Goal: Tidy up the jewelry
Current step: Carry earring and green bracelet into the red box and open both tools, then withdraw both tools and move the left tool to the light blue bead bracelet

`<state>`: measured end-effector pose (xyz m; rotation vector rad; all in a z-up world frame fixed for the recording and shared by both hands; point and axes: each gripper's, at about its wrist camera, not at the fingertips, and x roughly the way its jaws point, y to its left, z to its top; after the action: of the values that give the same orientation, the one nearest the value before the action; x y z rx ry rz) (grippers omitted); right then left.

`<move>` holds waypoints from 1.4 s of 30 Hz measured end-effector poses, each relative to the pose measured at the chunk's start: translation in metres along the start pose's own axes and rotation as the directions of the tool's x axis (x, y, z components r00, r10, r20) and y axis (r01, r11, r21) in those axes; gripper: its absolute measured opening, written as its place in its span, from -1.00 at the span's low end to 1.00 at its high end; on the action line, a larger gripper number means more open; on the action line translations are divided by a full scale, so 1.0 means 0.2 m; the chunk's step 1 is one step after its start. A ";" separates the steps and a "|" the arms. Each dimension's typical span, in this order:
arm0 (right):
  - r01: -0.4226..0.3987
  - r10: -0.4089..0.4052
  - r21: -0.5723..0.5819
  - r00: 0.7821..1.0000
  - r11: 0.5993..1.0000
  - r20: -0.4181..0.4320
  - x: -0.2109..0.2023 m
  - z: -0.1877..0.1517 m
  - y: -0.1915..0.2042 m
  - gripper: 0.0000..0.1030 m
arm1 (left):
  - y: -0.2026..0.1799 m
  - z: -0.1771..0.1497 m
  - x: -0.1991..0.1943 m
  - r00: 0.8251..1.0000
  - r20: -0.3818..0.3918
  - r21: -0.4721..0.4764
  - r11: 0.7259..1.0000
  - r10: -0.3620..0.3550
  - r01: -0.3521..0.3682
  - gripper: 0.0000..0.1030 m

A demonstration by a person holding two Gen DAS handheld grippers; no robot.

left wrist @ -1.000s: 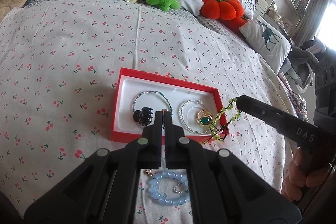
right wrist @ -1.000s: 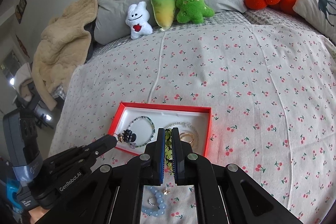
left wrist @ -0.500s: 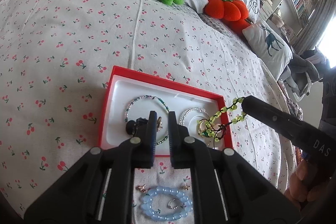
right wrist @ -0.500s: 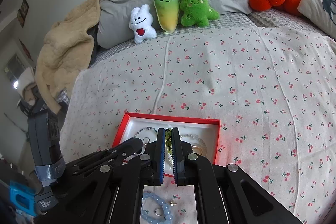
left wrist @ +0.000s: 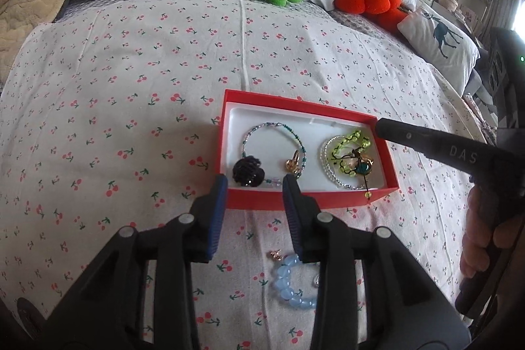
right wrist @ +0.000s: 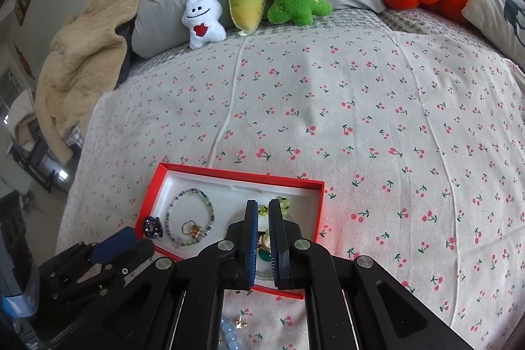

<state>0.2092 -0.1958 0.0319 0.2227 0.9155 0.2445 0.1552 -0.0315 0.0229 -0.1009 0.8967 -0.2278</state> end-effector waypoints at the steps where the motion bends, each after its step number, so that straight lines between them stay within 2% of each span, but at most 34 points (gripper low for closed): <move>1: -0.008 0.008 0.004 1.000 1.000 -0.006 0.00 0.00 -0.01 -0.78 | 0.00 -0.01 -0.01 1.000 -0.002 0.004 1.000 0.007 -0.007 -0.13; 2: -0.011 0.011 0.002 1.000 1.000 -0.010 -0.01 -0.01 -0.02 -0.78 | 0.00 -0.01 -0.02 1.000 -0.002 0.008 1.000 0.017 -0.017 0.00; 8: -0.009 0.008 -0.026 1.000 1.000 -0.027 -0.07 -0.06 -0.03 -0.77 | 0.01 -0.07 -0.06 0.998 -0.021 0.033 0.998 0.051 -0.050 0.06; 11: -0.002 0.000 -0.047 0.999 0.999 -0.038 -0.10 -0.11 -0.04 -0.76 | 0.03 -0.13 -0.08 0.995 -0.049 0.027 0.996 0.089 -0.088 0.36; 12: 0.000 -0.002 -0.049 0.999 0.999 -0.041 -0.11 -0.12 -0.04 -0.76 | 0.04 -0.14 -0.07 0.993 -0.064 0.025 0.995 0.098 -0.097 0.38; 18: 0.031 -0.034 -0.044 0.997 0.999 -0.063 -0.16 -0.21 -0.08 -0.76 | 0.06 -0.25 -0.06 0.981 -0.146 0.038 0.992 0.125 -0.121 0.46; 28: 0.065 -0.071 -0.056 0.991 0.996 -0.112 -0.16 -0.34 -0.14 -0.76 | 0.09 -0.40 -0.08 0.965 -0.202 0.100 0.984 0.167 -0.149 0.49; 32: 0.075 -0.088 -0.098 0.987 0.992 -0.134 -0.16 -0.39 -0.13 -0.76 | 0.11 -0.45 -0.08 0.958 -0.225 0.103 0.983 0.175 -0.155 0.49; 37: 0.080 -0.101 -0.135 0.983 0.988 -0.156 -0.15 -0.46 -0.12 -0.76 | 0.12 -0.50 -0.09 0.957 -0.222 0.123 0.979 0.188 -0.164 0.49; 42: 0.075 -0.106 -0.167 0.977 0.983 -0.185 -0.13 -0.52 -0.11 -0.76 | 0.11 -0.54 -0.10 0.964 -0.193 0.152 0.976 0.185 -0.156 0.49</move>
<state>0.1133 -0.2150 -0.0159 0.0090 1.0904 0.2563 0.0618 -0.0053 -0.0320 0.1287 1.0878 -0.1387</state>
